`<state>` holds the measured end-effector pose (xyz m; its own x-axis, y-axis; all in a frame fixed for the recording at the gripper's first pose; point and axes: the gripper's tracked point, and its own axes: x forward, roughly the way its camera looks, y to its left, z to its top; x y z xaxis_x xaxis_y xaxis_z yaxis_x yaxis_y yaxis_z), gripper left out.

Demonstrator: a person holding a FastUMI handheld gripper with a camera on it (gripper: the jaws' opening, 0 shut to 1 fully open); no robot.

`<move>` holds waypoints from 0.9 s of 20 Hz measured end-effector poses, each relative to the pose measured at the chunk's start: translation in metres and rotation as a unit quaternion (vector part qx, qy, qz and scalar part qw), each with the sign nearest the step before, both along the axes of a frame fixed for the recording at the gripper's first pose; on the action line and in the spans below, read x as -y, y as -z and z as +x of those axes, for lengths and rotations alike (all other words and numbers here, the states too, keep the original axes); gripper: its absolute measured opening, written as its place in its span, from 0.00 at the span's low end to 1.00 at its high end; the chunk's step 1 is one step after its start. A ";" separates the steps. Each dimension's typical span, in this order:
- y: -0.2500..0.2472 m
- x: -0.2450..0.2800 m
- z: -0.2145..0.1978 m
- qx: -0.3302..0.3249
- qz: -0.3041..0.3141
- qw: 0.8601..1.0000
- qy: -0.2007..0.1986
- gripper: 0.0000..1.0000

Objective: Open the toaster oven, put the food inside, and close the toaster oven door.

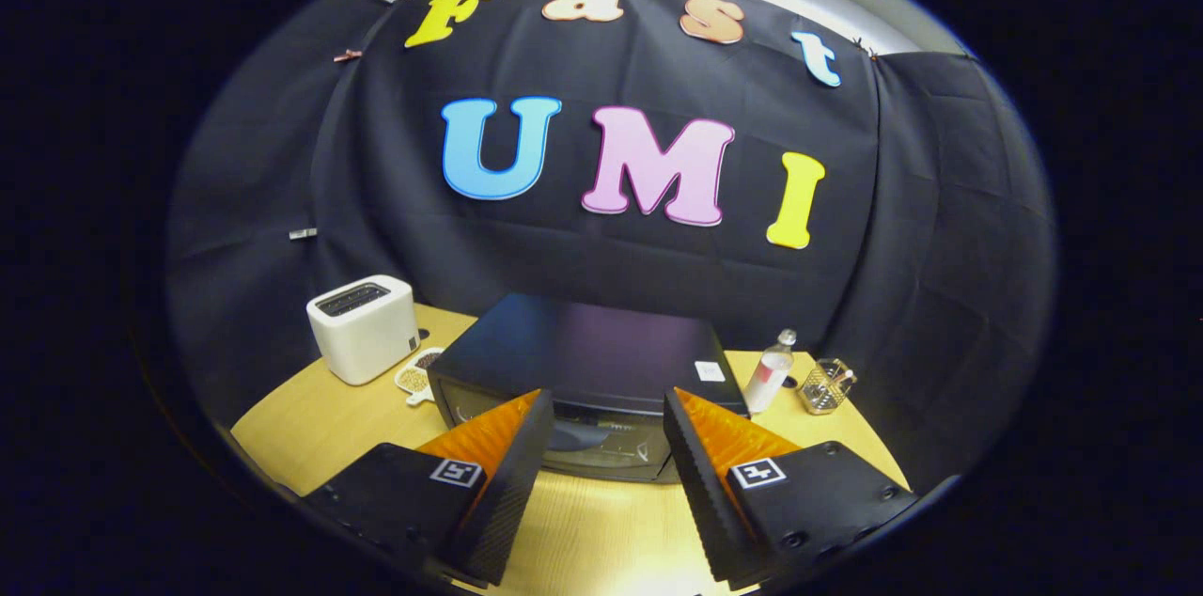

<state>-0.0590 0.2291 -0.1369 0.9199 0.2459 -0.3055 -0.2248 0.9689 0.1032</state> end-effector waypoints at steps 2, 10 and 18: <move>-0.014 0.018 0.000 0.007 0.015 1.000 0.012 0.84; -0.071 0.113 0.016 0.081 0.010 0.996 0.041 0.98; -0.098 0.174 0.014 0.106 0.033 0.993 0.040 0.98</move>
<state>-0.0455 0.0550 -0.0387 0.9793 0.1817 -0.0890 -0.1700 0.9774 0.1256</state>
